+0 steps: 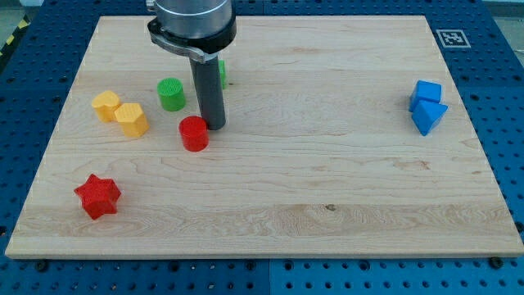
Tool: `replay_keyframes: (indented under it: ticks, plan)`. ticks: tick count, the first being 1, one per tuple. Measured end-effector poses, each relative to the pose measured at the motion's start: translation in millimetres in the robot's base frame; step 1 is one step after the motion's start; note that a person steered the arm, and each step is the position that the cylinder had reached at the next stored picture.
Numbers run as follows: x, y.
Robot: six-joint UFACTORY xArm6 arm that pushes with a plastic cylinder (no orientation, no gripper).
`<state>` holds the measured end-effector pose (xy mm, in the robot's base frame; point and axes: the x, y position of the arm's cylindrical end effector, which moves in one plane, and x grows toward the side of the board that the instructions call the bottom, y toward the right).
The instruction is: Push the red circle slightly down and left
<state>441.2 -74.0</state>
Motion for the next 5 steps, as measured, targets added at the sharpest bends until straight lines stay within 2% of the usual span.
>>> replay_keyframes:
  ticks: [3,5]
  plan:
    - [-0.1,-31.8]
    - [27.7,-46.1]
